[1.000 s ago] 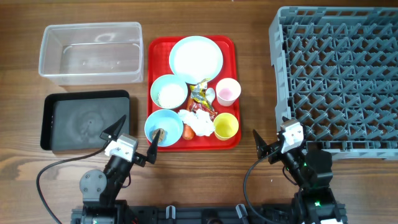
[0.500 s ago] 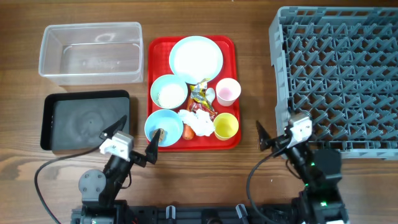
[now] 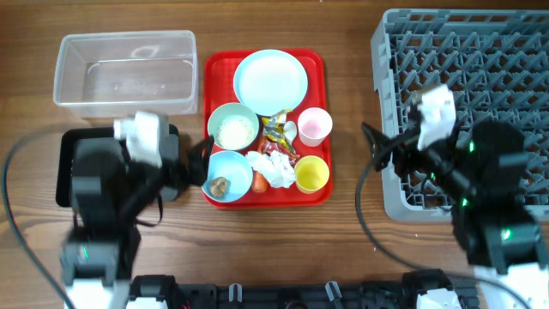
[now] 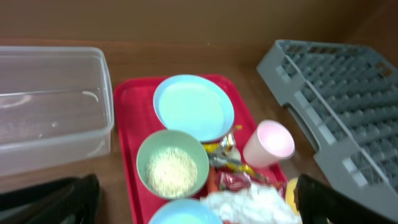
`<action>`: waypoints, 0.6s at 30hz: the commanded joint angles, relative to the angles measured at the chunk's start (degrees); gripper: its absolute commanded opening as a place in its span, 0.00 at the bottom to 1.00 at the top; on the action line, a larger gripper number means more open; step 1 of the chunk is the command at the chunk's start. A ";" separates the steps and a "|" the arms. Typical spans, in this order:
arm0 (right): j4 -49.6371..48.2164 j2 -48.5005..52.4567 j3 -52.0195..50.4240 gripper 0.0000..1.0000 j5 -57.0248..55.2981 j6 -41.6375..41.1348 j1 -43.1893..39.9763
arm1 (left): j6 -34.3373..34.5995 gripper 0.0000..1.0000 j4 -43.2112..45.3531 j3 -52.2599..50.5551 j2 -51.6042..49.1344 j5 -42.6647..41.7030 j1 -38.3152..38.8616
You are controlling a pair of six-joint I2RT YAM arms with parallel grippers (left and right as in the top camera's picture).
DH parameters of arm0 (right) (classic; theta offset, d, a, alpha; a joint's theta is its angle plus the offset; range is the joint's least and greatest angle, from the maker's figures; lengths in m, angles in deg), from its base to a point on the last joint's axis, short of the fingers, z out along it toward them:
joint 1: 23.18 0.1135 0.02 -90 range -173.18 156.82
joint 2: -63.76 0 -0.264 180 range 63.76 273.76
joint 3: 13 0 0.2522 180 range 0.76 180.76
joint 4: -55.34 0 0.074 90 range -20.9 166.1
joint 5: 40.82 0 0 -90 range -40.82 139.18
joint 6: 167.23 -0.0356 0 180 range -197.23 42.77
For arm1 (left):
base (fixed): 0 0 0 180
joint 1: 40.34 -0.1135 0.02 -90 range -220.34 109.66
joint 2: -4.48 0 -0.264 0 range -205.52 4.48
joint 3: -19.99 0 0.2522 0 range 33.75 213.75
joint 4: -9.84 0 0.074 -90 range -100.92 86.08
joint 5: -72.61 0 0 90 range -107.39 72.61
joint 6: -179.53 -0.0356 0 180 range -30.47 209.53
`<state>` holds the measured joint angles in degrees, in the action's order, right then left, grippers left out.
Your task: Sort waste into correct bins and load items into the dishwasher rack
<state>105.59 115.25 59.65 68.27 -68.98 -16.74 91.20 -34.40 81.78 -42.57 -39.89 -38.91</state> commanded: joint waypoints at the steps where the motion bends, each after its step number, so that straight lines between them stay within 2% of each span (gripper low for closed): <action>1: 4.42 6.19 7.45 1.00 2.91 0.66 -0.02 | 0.28 1.00 -11.37 14.32 -13.97 -0.83 0.96; 3: 4.44 8.46 8.07 1.00 3.58 -0.31 -0.02 | 0.31 1.00 -16.94 20.44 -21.18 -0.83 2.27; 6: 4.28 11.32 8.07 1.00 4.00 -5.77 -0.02 | 0.33 1.00 -19.04 24.98 -29.49 -1.36 3.76; 9: 4.98 13.53 8.07 1.00 6.10 -6.08 -0.02 | 0.68 1.00 -18.56 25.18 -35.60 -2.67 4.46; 13: 5.38 15.34 8.07 1.00 5.62 -5.86 -0.04 | 2.01 1.00 -21.75 25.18 -41.55 -9.97 4.81; 18: 5.33 16.46 8.07 1.00 3.87 -5.84 -0.04 | 2.03 1.00 -25.90 25.16 -44.87 -8.15 8.74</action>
<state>111.08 130.81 66.60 72.51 -74.18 -16.74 92.53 -58.92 106.13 -86.02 -46.47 -33.43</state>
